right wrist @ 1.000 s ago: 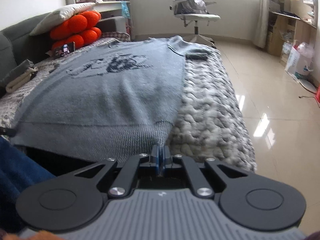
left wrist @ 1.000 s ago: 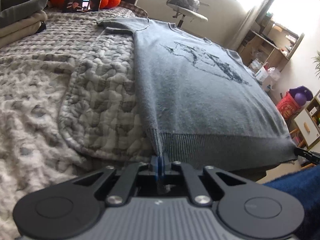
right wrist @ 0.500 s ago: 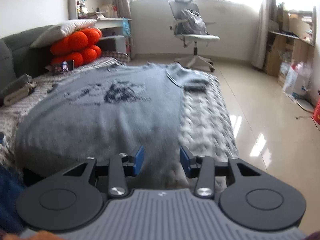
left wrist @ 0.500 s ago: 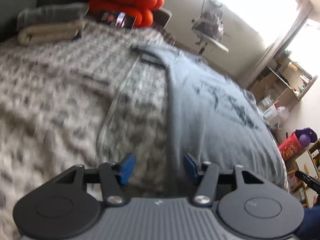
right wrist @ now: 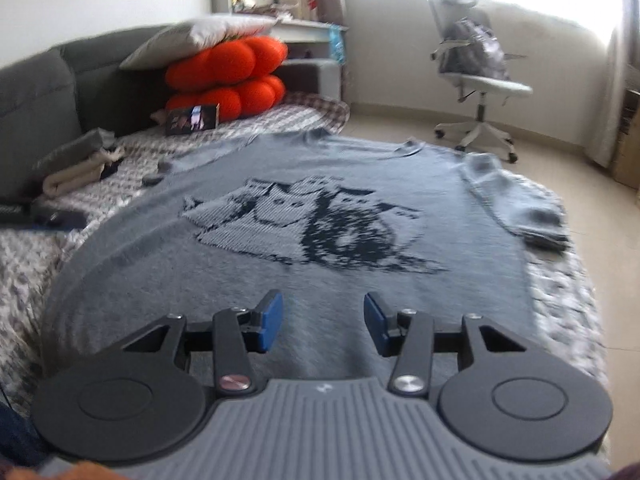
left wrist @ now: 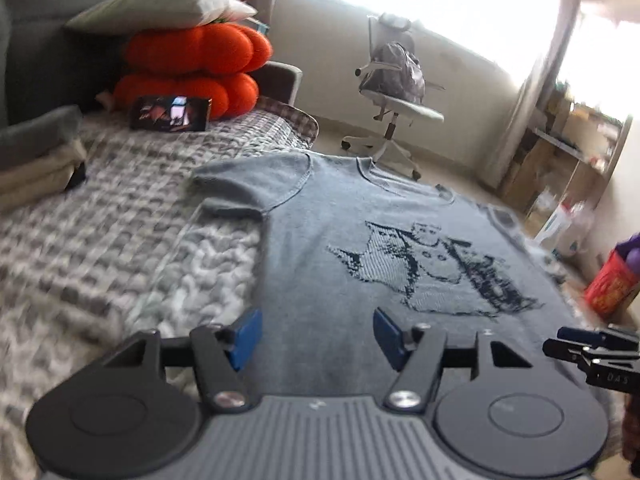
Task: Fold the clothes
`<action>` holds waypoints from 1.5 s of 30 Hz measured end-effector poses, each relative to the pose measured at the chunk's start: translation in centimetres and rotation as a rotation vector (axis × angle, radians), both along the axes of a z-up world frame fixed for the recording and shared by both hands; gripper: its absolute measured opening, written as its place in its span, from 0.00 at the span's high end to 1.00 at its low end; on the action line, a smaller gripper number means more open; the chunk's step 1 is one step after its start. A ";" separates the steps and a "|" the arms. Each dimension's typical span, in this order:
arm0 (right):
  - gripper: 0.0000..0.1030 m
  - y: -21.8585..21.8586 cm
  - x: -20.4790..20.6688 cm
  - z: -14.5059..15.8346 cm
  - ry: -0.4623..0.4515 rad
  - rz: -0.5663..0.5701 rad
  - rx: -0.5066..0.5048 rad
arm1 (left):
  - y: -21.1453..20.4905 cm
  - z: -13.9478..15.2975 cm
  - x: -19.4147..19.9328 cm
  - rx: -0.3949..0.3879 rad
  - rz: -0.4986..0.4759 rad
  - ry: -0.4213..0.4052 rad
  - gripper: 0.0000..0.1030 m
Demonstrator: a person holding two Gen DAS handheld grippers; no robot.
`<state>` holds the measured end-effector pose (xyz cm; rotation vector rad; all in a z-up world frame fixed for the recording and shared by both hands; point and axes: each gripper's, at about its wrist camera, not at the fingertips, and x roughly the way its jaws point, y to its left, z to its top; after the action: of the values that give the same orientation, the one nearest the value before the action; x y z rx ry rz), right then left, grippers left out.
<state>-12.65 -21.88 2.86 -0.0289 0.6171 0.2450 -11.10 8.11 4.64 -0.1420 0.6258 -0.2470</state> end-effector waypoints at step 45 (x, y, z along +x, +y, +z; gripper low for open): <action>0.00 2.7 6.8 -3.1 0.030 -0.182 -0.079 | -6.8 -2.8 8.0 0.284 0.048 -0.028 0.23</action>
<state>-5.82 -19.20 -0.20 -0.0446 0.6550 0.0446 -3.13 1.32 1.86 0.1195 0.6219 -0.1117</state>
